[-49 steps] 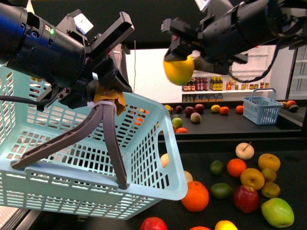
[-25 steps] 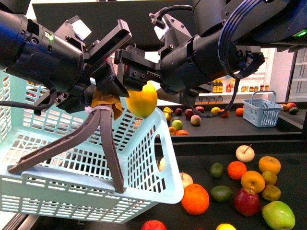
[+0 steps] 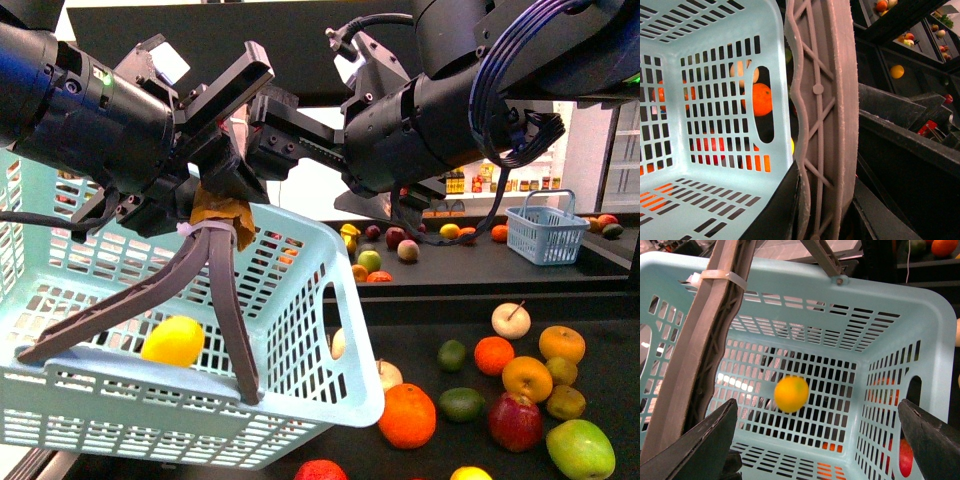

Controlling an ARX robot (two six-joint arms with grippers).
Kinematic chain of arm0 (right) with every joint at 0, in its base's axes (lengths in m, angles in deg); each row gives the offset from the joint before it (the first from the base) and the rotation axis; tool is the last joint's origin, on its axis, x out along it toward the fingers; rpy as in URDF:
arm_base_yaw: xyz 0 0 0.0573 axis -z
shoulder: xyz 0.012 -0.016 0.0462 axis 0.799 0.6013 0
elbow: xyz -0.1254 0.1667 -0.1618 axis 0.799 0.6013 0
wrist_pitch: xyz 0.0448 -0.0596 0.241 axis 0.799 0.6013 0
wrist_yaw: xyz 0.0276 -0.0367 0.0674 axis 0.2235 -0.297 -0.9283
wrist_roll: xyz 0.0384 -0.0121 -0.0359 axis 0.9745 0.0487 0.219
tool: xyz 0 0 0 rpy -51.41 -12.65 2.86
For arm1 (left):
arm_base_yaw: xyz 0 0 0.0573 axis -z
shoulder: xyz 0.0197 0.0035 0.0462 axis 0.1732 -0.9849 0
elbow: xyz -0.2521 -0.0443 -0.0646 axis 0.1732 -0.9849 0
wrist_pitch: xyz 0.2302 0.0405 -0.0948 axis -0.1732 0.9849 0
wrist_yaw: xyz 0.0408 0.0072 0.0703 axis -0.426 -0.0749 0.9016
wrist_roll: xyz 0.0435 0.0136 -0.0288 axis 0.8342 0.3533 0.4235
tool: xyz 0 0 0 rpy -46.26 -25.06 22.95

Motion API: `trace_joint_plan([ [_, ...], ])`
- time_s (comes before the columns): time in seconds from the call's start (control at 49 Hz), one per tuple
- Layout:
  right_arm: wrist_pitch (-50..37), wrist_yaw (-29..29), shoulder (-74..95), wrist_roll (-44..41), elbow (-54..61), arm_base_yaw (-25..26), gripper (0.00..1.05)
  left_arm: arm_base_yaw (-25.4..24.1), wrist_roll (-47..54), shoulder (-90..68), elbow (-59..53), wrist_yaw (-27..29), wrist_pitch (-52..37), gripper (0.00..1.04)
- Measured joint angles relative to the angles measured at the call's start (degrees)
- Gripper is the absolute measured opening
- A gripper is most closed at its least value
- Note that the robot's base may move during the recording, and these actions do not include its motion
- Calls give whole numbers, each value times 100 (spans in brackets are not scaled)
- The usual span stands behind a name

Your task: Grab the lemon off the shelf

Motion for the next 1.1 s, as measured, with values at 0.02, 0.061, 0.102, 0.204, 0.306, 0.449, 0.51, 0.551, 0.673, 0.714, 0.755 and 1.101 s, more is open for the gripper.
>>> trace_joint_plan([
  [0.02, -2, -4, -9, 0, 15, 13, 97, 0, 2, 0, 0, -7, 0, 17],
  [0.061, -33, -22, -68, 7, 87, 70, 97, 0, 0, 0, 0, -17, 0, 17],
  [0.102, -70, -11, -151, 4, 173, 151, 97, 2, -2, 0, 0, -24, 0, 17],
  [0.204, -199, 26, -448, 39, 461, 492, 97, 11, -4, 0, 0, -26, 0, 17],
  [0.306, -374, 109, -938, -24, 955, 1137, 97, 9, -7, 0, 0, -31, 0, 17],
  [0.449, -505, 94, -1279, -238, 1600, 1853, 97, 13, -24, 0, 0, -63, 0, 17],
  [0.51, -577, 39, -1255, -293, 1878, 2070, 97, 28, -20, 0, 0, -63, 0, 17],
  [0.551, -643, 22, -1158, -345, 2048, 2162, 97, 33, -17, 0, 0, -61, 0, 17],
  [0.673, -946, 81, -592, -391, 2339, 2288, 97, 26, -15, 0, 0, -35, 0, 17],
  [0.714, -1123, 153, -284, -437, 2369, 2304, 97, 26, -22, 0, 0, -35, 0, 17],
  [0.755, -1311, 297, 122, -481, 2367, 2315, 97, 26, -17, 0, 0, -39, 0, 17],
  [1.101, -1591, 688, 2393, -535, 1427, 2149, 97, 26, -20, 0, 0, -42, 0, 17],
])
